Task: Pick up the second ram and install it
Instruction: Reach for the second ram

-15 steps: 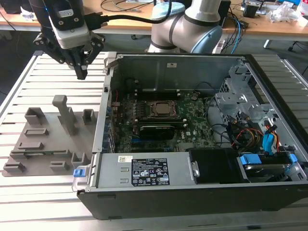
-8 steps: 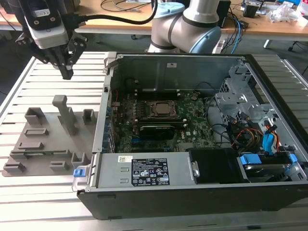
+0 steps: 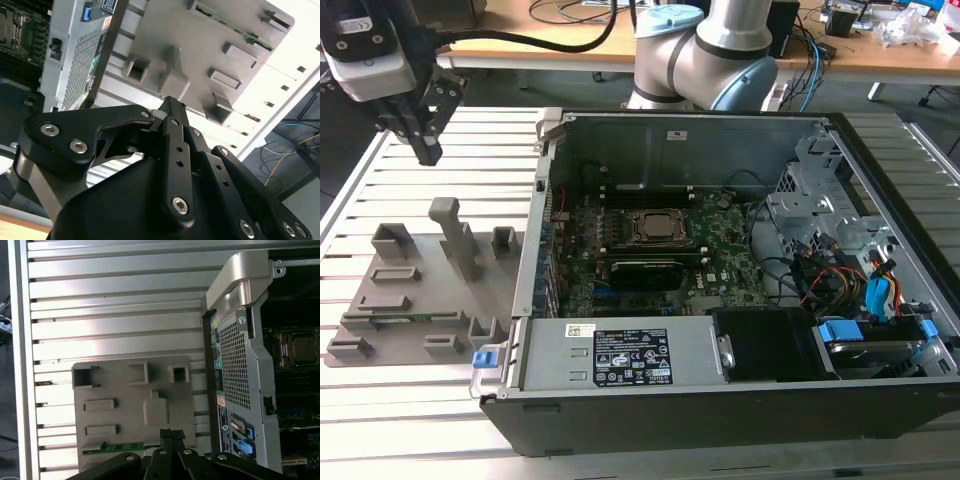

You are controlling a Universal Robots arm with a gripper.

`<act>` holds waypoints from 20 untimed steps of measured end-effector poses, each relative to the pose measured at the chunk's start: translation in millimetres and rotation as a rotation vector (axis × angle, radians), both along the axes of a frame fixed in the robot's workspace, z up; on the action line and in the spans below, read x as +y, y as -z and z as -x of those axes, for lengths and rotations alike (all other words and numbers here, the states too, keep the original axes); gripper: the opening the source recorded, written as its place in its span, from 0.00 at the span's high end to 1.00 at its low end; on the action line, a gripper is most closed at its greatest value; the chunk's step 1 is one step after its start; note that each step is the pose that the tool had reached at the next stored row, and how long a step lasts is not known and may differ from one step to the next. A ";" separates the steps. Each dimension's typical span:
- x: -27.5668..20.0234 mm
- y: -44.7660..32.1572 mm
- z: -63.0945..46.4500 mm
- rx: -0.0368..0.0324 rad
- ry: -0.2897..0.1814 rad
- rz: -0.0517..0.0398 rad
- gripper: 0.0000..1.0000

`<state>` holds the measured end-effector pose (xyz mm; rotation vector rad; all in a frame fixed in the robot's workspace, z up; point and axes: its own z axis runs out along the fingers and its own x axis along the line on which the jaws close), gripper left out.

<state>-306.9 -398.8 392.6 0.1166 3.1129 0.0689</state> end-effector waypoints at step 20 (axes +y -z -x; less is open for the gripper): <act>0.0 1.6 65.0 0.0000 0.000 0.0000 0.89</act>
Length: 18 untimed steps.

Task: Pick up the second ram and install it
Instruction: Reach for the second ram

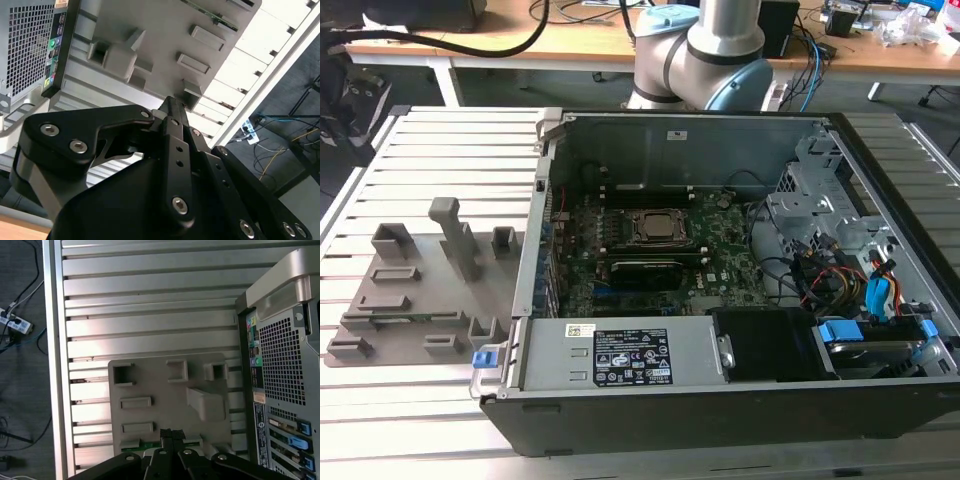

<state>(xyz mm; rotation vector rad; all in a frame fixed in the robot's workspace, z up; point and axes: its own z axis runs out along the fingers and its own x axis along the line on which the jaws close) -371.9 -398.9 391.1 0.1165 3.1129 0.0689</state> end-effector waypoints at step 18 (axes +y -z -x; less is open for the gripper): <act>-13.6 1.6 12.7 -0.0012 -0.098 0.0441 0.89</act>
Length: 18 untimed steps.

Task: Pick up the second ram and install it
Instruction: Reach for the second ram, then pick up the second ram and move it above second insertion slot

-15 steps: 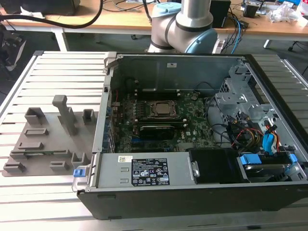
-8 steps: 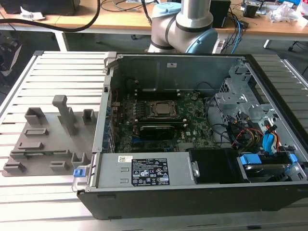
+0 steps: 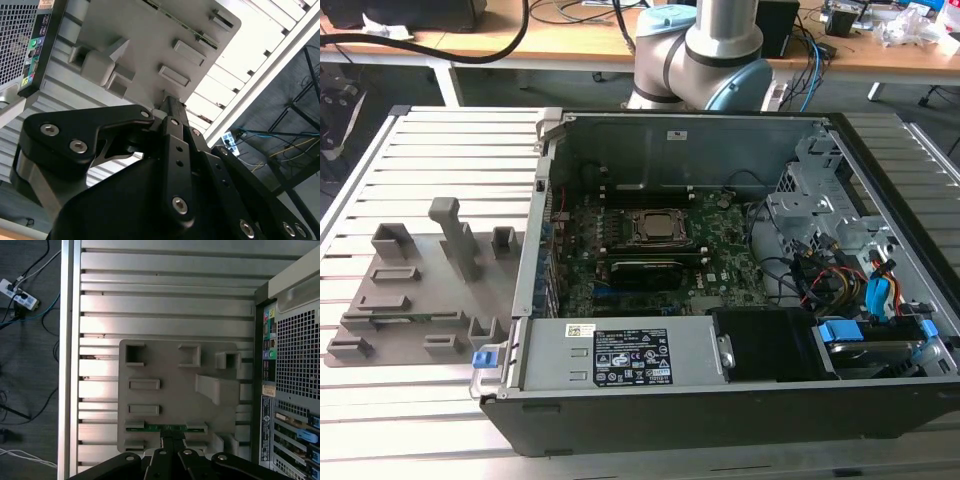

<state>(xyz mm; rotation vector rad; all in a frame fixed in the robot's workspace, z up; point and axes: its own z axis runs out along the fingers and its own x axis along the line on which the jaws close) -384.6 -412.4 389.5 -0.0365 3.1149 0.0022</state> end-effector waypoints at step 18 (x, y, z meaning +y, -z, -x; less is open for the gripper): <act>0.0 0.0 0.0 0.0000 -0.305 0.0001 0.89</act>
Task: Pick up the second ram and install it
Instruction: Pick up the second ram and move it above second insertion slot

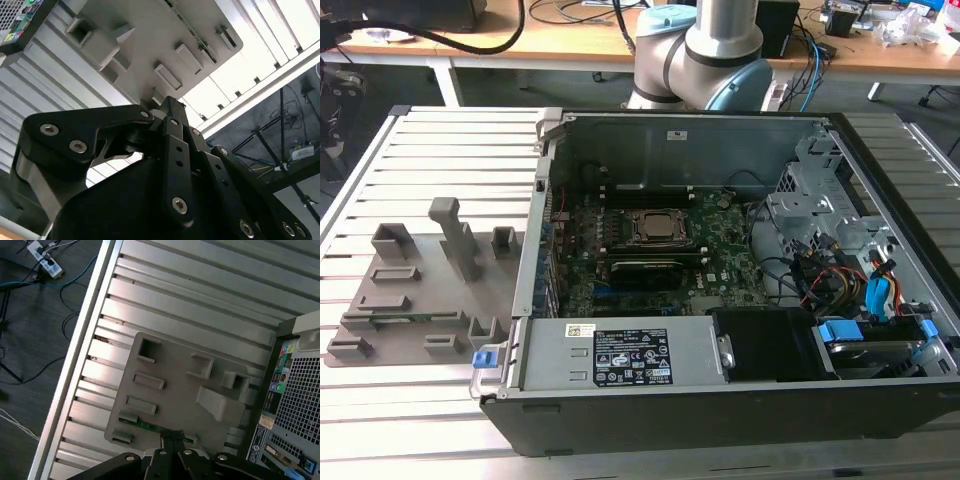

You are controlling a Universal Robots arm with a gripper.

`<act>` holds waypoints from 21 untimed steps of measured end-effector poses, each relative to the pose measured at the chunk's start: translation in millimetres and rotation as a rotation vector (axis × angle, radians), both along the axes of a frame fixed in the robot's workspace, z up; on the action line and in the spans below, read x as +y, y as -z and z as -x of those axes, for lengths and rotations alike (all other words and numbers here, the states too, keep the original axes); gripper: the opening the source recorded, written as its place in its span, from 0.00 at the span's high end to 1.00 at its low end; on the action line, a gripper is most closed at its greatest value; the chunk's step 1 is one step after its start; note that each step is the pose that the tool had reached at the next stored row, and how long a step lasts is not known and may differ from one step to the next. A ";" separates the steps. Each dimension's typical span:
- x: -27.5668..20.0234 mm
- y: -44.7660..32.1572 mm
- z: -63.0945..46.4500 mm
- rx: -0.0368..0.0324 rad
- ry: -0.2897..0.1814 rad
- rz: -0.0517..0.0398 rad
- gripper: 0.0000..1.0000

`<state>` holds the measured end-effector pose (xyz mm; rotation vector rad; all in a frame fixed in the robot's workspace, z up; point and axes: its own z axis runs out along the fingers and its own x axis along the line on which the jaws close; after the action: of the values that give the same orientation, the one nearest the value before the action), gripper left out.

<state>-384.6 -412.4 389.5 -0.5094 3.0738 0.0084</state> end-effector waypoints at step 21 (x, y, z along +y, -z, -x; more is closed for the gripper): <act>0.0 0.0 0.0 0.0000 -0.555 0.0012 0.89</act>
<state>-384.6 -412.4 389.5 -1.3337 2.8187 0.0173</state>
